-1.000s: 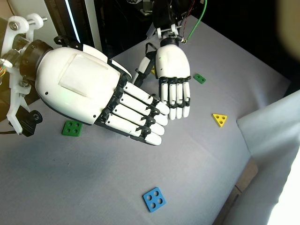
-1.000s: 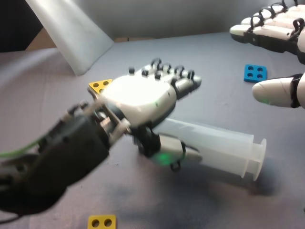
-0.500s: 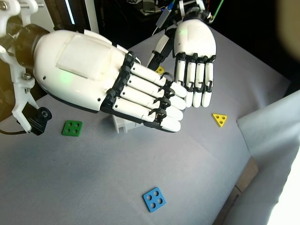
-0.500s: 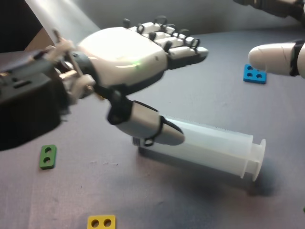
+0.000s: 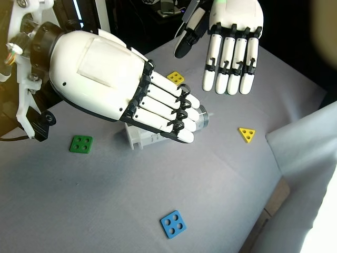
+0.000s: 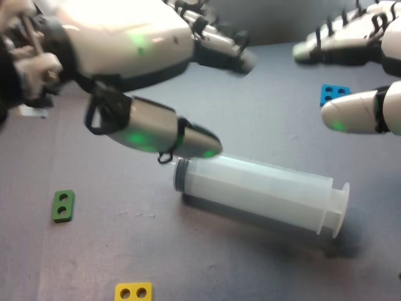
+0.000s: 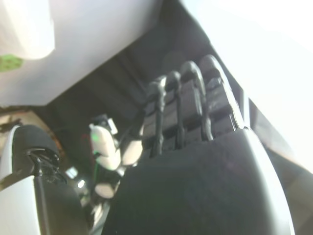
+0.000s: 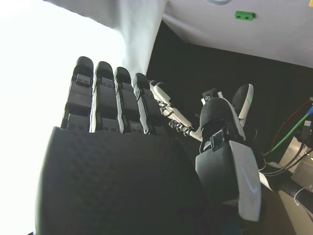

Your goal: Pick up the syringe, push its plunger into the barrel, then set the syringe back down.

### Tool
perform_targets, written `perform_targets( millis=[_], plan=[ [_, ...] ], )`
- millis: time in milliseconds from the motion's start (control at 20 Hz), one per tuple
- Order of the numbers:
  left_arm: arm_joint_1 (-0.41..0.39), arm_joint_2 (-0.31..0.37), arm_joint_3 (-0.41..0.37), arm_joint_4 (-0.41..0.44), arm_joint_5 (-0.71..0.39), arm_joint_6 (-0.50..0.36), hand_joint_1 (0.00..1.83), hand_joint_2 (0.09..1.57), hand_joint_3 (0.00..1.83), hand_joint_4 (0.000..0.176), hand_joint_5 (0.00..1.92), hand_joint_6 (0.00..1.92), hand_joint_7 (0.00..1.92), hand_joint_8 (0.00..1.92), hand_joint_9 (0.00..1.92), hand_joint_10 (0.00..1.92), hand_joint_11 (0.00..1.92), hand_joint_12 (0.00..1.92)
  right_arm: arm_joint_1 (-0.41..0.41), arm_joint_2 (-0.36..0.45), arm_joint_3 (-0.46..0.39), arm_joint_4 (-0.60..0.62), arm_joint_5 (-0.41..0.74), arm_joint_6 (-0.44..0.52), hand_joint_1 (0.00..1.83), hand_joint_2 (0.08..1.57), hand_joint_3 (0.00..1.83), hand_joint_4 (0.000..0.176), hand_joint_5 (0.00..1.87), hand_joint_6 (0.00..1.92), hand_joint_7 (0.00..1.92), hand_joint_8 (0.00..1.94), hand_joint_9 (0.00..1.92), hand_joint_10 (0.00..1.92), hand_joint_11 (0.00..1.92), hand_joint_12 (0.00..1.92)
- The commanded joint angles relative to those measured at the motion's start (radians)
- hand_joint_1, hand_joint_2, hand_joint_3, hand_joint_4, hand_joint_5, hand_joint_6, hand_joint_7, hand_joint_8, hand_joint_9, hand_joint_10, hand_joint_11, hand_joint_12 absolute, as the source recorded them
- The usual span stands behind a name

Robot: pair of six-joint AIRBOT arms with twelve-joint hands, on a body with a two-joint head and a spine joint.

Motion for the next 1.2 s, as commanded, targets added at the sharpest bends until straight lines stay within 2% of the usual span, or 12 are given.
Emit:
perform_targets(
  millis=[0, 50, 100, 150, 200, 250, 300, 350, 550, 650, 750, 1150],
  plan=[
    [-0.023, 0.013, -0.007, 0.021, -0.070, -0.032, 0.22, 1.33, 0.01, 0.000, 0.42, 1.35, 0.39, 1.56, 0.34, 1.61, 0.23, 1.72, 0.022, -0.005, 0.001, -0.034, -0.051, 0.008, 0.00, 1.32, 0.00, 0.000, 0.53, 0.09, 0.57, 0.08, 0.48, 0.12, 0.00, 1.13],
    [-0.040, 0.037, -0.024, 0.085, -0.046, -0.089, 0.20, 1.41, 0.02, 0.000, 0.42, 1.64, 0.40, 1.80, 0.36, 1.85, 0.30, 1.88, 0.034, -0.010, 0.001, -0.034, -0.031, 0.007, 0.00, 1.34, 0.00, 0.000, 0.64, 0.17, 0.70, 0.15, 0.60, 0.22, 0.01, 1.33],
    [-0.047, 0.050, -0.032, 0.139, -0.036, -0.141, 0.19, 1.47, 0.01, 0.000, 0.44, 1.79, 0.41, 1.90, 0.40, 1.91, 0.35, 1.91, 0.037, -0.012, 0.001, -0.034, -0.029, 0.007, 0.00, 1.36, 0.00, 0.000, 0.60, 0.43, 0.70, 0.38, 0.53, 0.63, 0.06, 1.44],
    [-0.048, 0.056, -0.036, 0.170, -0.034, -0.173, 0.20, 1.52, 0.02, 0.000, 0.51, 1.89, 0.50, 1.92, 0.52, 1.92, 0.50, 1.92, 0.041, -0.015, 0.000, -0.034, -0.029, 0.007, 0.00, 1.40, 0.00, 0.000, 0.50, 0.97, 0.58, 1.05, 0.46, 1.28, 0.18, 1.71],
    [-0.048, 0.057, -0.037, 0.256, -0.035, -0.254, 0.19, 1.55, 0.02, 0.000, 0.56, 1.92, 0.53, 1.92, 0.57, 1.92, 0.57, 1.92, 0.049, -0.019, 0.000, -0.034, -0.022, 0.003, 0.00, 1.43, 0.00, 0.000, 0.46, 1.29, 0.52, 1.44, 0.44, 1.62, 0.26, 1.87],
    [-0.047, 0.056, -0.037, 0.321, -0.041, -0.318, 0.19, 1.57, 0.03, 0.000, 0.60, 1.92, 0.58, 1.92, 0.63, 1.92, 0.66, 1.92, 0.053, -0.024, 0.001, -0.034, -0.017, 0.001, 0.00, 1.48, 0.01, 0.000, 0.44, 1.61, 0.53, 1.78, 0.54, 1.86, 0.47, 1.91],
    [-0.044, 0.056, -0.037, 0.367, -0.047, -0.361, 0.22, 1.57, 0.07, 0.000, 0.65, 1.92, 0.65, 1.92, 0.69, 1.92, 0.73, 1.92, 0.053, -0.029, 0.000, -0.034, -0.017, -0.003, 0.15, 1.50, 0.00, 0.000, 0.43, 1.84, 0.58, 1.91, 0.63, 1.91, 0.63, 1.92],
    [-0.042, 0.056, -0.038, 0.392, -0.055, -0.388, 0.24, 1.57, 0.07, 0.000, 0.69, 1.92, 0.69, 1.92, 0.71, 1.92, 0.76, 1.92, 0.056, -0.030, 0.000, -0.034, -0.016, -0.005, 0.21, 1.51, 0.00, 0.000, 0.48, 1.90, 0.62, 1.93, 0.67, 1.92, 0.69, 1.92],
    [-0.040, 0.056, -0.035, 0.430, -0.070, -0.434, 0.30, 1.57, 0.06, 0.000, 0.78, 1.92, 0.85, 1.92, 0.85, 1.92, 0.93, 1.92, 0.066, -0.032, -0.001, -0.034, -0.017, -0.024, 0.27, 1.57, 0.02, 0.000, 0.94, 1.92, 0.97, 1.94, 1.00, 1.92, 1.07, 1.92],
    [-0.046, 0.056, -0.037, 0.430, -0.064, -0.438, 0.38, 1.57, 0.01, 0.000, 0.84, 1.92, 0.93, 1.92, 0.94, 1.92, 1.05, 1.92, 0.074, -0.032, -0.001, -0.034, -0.016, -0.040, 0.45, 1.55, 0.00, 0.000, 1.02, 1.92, 1.10, 1.94, 1.08, 1.92, 1.12, 1.92],
    [-0.052, 0.056, -0.039, 0.430, -0.055, -0.440, 0.43, 1.57, 0.00, 0.000, 0.81, 1.92, 0.92, 1.92, 0.94, 1.92, 1.05, 1.92, 0.076, -0.031, -0.001, -0.034, -0.016, -0.042, 0.48, 1.54, 0.00, 0.000, 1.00, 1.92, 1.11, 1.94, 1.09, 1.92, 1.12, 1.92],
    [-0.060, 0.053, -0.045, 0.424, -0.031, -0.440, 0.39, 1.57, 0.03, 0.000, 0.72, 1.92, 0.83, 1.92, 0.85, 1.92, 0.95, 1.92, 0.106, -0.032, -0.005, -0.034, -0.017, -0.060, 0.37, 1.56, 0.00, 0.000, 0.92, 1.92, 0.99, 1.94, 0.99, 1.92, 1.00, 1.92]
  ],
)
